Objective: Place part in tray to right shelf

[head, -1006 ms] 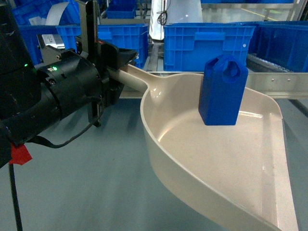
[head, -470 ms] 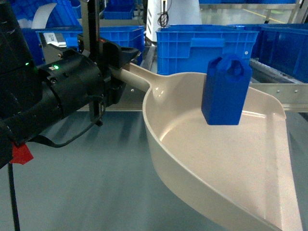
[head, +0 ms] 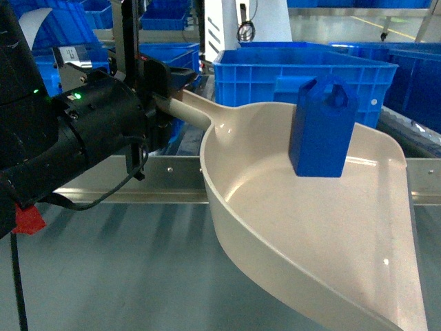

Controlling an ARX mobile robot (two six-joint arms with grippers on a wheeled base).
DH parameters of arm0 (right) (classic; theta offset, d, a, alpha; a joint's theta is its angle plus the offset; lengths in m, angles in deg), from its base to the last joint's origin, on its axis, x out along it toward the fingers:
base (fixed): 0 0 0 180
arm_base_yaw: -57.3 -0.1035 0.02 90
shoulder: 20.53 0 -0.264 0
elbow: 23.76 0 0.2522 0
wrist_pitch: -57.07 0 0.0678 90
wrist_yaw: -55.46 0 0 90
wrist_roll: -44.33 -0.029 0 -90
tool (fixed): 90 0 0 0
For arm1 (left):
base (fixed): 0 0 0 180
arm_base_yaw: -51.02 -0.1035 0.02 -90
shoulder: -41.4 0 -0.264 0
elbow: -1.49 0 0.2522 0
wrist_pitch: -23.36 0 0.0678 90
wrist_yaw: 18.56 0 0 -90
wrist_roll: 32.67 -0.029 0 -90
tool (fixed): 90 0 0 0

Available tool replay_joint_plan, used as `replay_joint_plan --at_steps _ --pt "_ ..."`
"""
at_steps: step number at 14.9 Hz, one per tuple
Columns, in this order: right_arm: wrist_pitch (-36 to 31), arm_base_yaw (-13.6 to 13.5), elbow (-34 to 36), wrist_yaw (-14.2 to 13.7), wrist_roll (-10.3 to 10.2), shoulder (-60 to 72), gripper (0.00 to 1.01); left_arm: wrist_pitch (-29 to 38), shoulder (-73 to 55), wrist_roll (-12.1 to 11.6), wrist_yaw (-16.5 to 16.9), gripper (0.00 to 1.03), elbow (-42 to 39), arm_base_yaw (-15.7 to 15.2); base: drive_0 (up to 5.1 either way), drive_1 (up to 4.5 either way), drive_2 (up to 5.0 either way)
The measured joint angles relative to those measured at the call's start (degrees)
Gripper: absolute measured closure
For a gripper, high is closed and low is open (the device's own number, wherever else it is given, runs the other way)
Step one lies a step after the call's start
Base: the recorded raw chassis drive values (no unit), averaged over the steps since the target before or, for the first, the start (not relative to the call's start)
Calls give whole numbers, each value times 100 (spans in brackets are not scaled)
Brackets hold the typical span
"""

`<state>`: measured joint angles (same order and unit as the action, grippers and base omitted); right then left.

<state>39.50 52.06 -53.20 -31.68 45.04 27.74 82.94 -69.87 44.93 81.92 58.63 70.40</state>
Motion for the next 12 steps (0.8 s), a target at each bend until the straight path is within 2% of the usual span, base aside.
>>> replay_joint_plan --at_steps 2,5,8,12 --pt "2 0 0 0 2 0 3 -9 0 -4 4 91 0 2 -110 477 -316" --pt "0 2 0 -4 0 -4 3 -9 0 -2 26 91 0 37 -378 471 -54" --pt "4 0 0 17 2 24 3 -4 0 -2 -72 91 0 -83 -10 -10 -10" --pt "2 0 0 15 2 22 3 0 0 0 26 91 0 31 -8 -8 -8"
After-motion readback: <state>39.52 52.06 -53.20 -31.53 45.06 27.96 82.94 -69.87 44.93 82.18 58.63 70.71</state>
